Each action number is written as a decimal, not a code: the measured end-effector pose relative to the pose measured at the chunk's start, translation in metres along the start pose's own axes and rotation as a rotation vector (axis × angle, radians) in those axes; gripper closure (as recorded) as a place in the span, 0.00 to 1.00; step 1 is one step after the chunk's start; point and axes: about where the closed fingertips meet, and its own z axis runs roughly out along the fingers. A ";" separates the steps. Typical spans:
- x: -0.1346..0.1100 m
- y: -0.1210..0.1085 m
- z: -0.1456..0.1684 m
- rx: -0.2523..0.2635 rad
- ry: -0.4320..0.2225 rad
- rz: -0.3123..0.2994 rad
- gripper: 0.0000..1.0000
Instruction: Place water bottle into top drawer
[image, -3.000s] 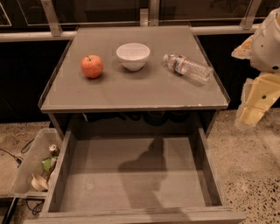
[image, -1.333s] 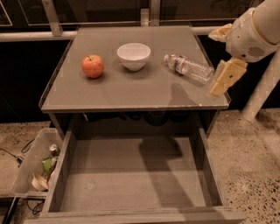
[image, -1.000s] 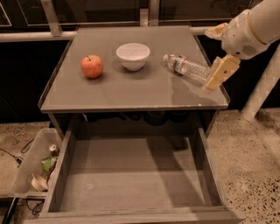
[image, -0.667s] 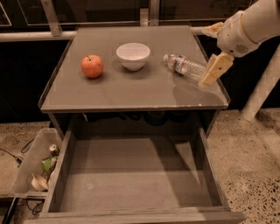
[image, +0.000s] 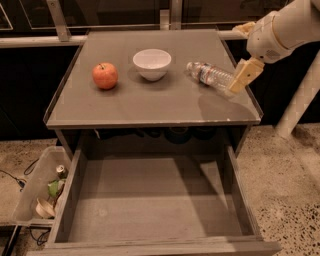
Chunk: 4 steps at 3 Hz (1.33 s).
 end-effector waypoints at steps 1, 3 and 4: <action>0.018 -0.029 0.023 0.074 0.016 0.048 0.00; 0.046 -0.055 0.071 0.024 0.016 0.245 0.00; 0.041 -0.052 0.079 -0.034 0.013 0.310 0.00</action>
Offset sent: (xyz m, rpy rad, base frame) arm 0.1050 -0.0381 -0.0434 0.1001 0.0132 -0.2189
